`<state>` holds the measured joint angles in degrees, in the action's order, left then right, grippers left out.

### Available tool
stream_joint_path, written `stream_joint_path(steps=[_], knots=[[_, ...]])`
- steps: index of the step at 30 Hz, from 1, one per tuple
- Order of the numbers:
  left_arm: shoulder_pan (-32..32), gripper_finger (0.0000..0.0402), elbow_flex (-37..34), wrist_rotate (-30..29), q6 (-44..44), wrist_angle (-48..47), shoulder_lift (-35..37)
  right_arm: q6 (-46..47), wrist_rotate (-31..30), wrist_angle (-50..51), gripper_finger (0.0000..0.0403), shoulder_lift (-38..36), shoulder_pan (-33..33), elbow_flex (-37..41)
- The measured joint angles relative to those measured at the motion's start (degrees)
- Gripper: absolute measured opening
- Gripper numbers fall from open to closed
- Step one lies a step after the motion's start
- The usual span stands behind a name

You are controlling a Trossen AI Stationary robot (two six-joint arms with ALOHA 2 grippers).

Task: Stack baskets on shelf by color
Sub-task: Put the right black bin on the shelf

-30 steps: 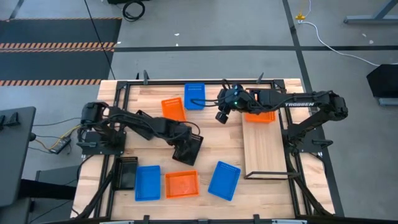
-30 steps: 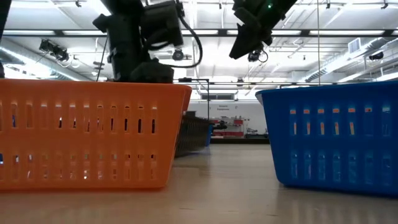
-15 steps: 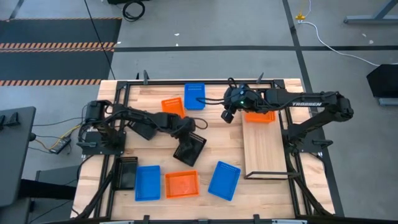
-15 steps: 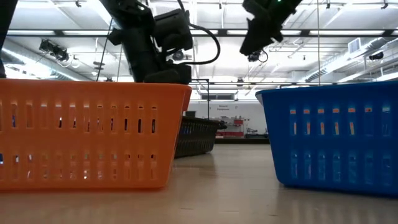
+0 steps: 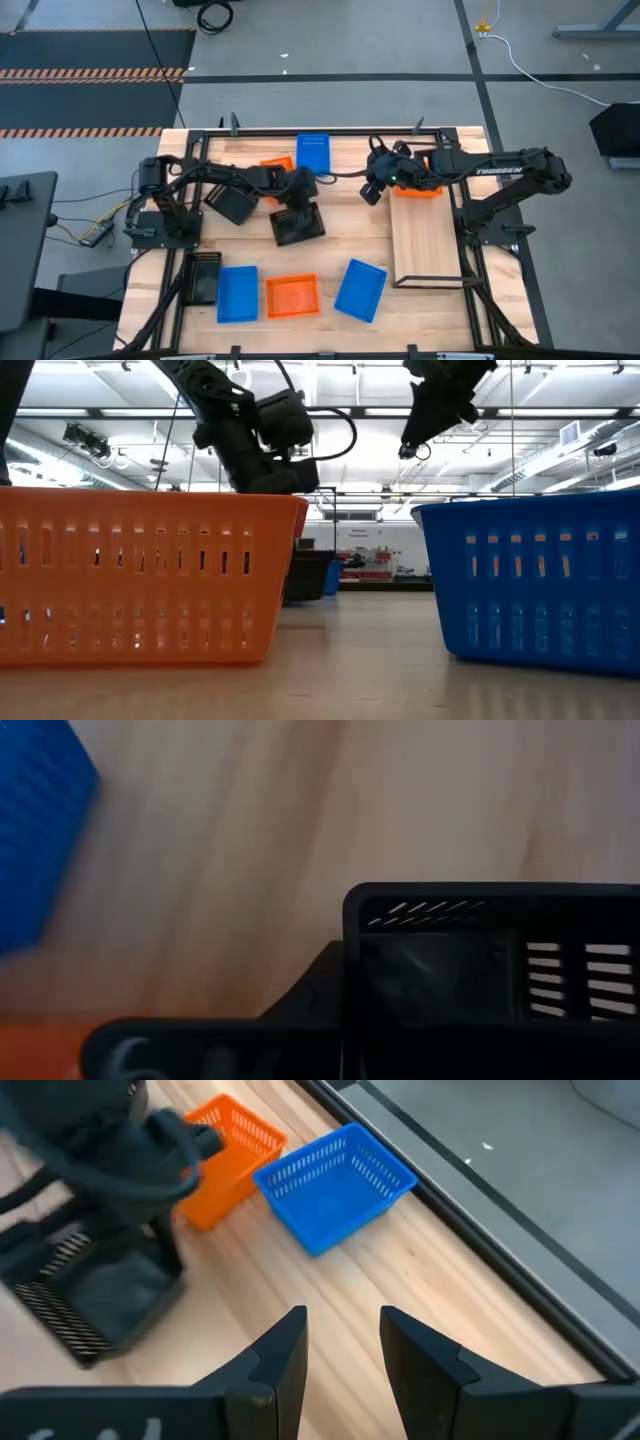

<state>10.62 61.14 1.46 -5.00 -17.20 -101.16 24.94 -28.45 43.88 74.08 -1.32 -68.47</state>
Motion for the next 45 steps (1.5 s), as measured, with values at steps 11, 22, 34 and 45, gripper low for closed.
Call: stream_joint_path(steps=[11, 22, 34, 45], knots=[[3.1, 0.0013, 0.2, 4.5, 2.9, 18.6, 0.0, 7.9, -1.0, 4.4, 0.0134, 0.0, 6.3, 0.0], [0.2, 0.0013, 17.4, 4.8, 6.9, 6.9, -10.1, 17.3, -3.9, 10.6, 0.0134, 0.0, 9.6, 0.0], [-0.5, 0.0076, 28.3, 1.3, 8.0, -0.9, -15.4, 27.2, -7.5, 20.8, 0.0134, 0.0, 16.2, 0.0], [-3.3, 0.0163, 39.8, 5.6, 11.4, -30.5, -11.7, 27.8, -10.2, 23.1, 0.0134, 0.0, 17.5, 0.0]])
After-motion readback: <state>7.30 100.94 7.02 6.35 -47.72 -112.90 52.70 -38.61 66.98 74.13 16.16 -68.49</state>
